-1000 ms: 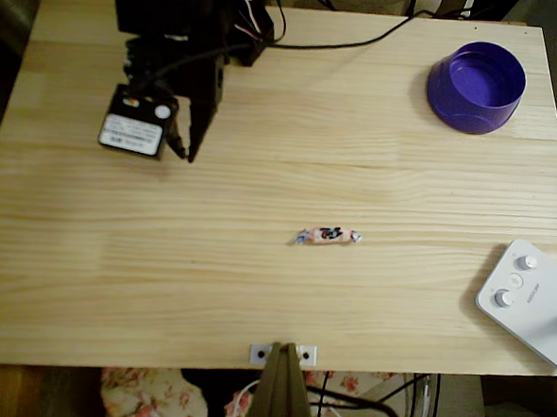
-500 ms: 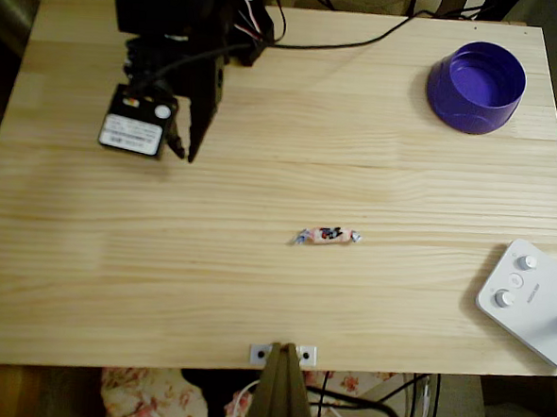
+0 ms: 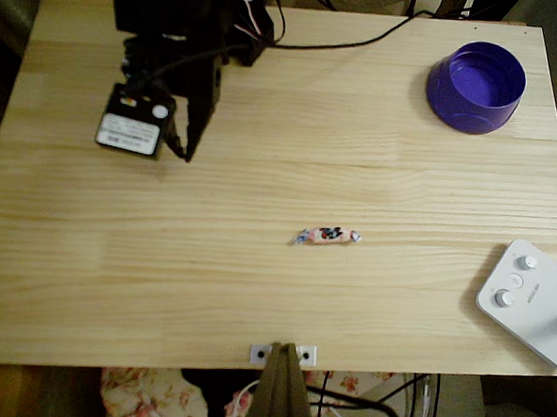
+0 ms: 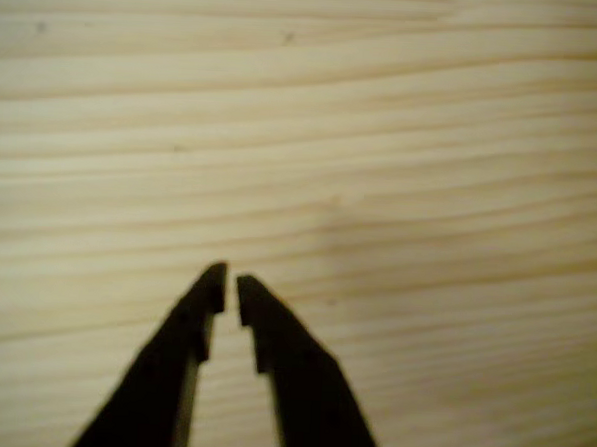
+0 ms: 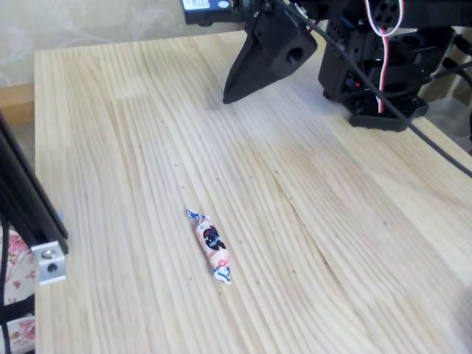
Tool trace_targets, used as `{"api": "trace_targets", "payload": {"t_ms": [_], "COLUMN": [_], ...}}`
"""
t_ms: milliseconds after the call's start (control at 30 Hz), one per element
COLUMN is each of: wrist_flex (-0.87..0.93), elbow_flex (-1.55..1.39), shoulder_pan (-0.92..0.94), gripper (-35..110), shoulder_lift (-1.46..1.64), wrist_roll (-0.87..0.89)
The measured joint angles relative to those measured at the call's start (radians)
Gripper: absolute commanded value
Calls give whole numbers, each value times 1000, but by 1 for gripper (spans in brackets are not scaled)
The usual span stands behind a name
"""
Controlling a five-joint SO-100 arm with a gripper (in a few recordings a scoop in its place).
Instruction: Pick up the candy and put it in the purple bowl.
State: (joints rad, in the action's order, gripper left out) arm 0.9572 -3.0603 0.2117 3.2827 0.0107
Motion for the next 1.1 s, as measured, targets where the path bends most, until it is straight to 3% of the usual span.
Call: {"api": "trace_targets", "payload": {"t_ms": [900,1100], "wrist_flex": [0,-2], "elbow_flex": [0,118], "shoulder_pan": [0,-17], "gripper": [-1,-1], "shoulder_lift": [-5,-193], "wrist_roll": [-8,-20]}}
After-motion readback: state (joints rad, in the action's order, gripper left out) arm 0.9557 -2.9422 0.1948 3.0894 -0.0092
